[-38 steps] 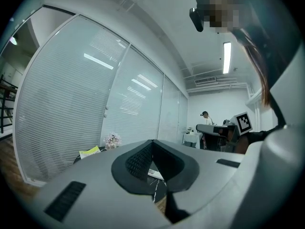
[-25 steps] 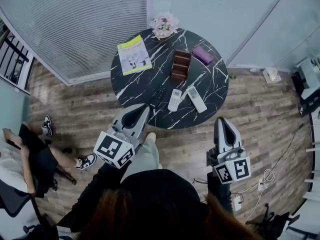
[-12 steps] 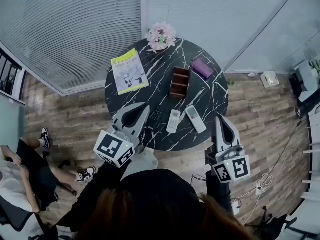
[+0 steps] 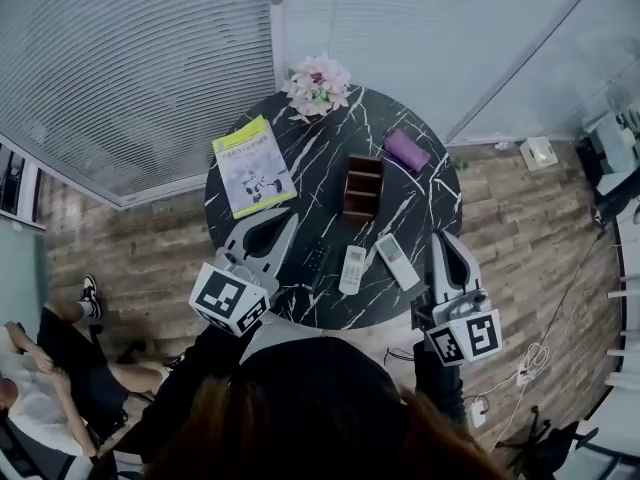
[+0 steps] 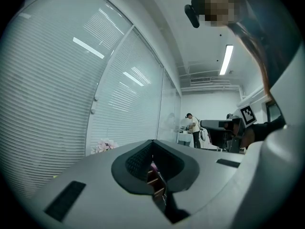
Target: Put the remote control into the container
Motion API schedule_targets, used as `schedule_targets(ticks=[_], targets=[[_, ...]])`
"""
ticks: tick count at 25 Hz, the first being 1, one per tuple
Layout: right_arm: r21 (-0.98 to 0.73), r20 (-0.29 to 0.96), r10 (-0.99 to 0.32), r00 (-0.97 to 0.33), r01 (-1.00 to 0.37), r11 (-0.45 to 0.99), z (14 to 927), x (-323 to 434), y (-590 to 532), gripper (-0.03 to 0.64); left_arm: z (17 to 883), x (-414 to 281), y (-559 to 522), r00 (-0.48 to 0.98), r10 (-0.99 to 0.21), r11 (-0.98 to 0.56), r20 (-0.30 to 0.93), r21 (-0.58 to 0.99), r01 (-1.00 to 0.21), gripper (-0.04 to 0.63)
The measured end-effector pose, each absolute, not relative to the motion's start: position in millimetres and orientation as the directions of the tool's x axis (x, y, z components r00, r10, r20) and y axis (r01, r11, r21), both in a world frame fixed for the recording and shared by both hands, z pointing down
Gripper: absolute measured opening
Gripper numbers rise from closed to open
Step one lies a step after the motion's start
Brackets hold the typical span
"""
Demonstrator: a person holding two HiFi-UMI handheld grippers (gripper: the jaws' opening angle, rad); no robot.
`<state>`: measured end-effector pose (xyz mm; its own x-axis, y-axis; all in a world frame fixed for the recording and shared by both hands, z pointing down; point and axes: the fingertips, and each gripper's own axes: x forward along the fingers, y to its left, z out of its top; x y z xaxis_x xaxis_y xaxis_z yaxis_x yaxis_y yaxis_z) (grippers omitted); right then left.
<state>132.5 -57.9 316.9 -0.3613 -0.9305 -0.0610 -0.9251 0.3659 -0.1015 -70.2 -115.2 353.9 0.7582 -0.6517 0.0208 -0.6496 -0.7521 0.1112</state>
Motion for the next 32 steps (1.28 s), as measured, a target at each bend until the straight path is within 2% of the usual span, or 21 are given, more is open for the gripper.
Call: schedule_targets(ticks=[8, 21, 32], targets=[[-0.123, -0.052, -0.936, -0.349, -0.928, 0.352, 321.2, 126.3, -72.4, 0.017, 352.4, -61.8, -126.6, 0.809, -0.588, -0.806, -0.011, 0.092, -0.584, 0.009], [-0.121, -0.017, -0.891, -0.453, -0.884, 0.452, 323.3, 119.3, -80.2, 0.017, 349.1, -52.0, -118.7, 0.791, -0.612, -0.787, -0.006, 0.103, -0.608, 0.009], [-0.124, -0.029, -0.884, -0.467, -0.876, 0.466, 323.3, 119.9, -77.4, 0.017, 350.5, -40.2, -110.0, 0.808, -0.589, -0.805, -0.012, 0.101, -0.585, 0.009]])
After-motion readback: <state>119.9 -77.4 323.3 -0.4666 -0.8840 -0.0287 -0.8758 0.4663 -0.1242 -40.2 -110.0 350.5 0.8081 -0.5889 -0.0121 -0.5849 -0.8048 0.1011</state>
